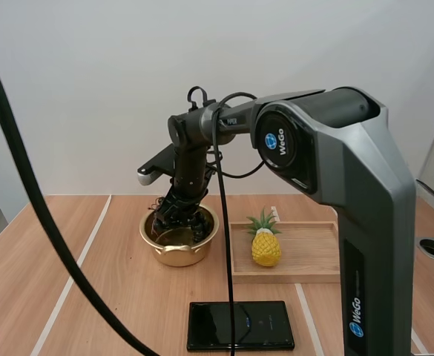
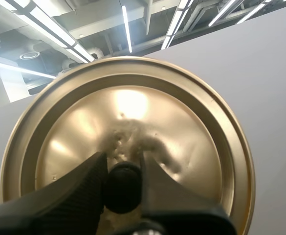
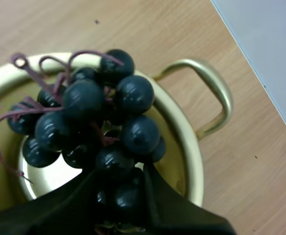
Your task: Open the pot, put the grape inside, and close it
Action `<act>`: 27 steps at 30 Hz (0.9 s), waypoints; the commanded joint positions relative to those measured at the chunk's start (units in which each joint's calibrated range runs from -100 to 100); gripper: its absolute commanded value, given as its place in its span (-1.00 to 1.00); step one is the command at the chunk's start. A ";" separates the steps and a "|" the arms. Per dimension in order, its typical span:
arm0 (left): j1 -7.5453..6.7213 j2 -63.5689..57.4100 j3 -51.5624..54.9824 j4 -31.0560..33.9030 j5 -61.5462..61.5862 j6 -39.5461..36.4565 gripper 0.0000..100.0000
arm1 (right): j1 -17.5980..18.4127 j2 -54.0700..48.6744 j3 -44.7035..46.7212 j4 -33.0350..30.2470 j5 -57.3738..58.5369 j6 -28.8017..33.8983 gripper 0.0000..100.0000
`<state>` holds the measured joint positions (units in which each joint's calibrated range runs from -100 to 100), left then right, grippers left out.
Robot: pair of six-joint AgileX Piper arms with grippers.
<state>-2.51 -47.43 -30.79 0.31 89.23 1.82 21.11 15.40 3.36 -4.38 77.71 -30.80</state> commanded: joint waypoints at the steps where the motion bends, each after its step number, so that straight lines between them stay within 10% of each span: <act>1: -0.06 -0.28 -0.16 0.84 -1.20 0.13 -1.00 | 0.05 0.64 -0.41 -1.92 2.14 1.02 -1.00; 27: -0.06 -0.28 -0.16 0.84 -1.20 0.13 -1.00 | 0.05 3.33 -0.41 3.15 14.95 -2.43 -1.00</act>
<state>-2.51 -47.43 -30.79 0.31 89.23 1.82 21.11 17.70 2.79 0.32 89.62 -32.91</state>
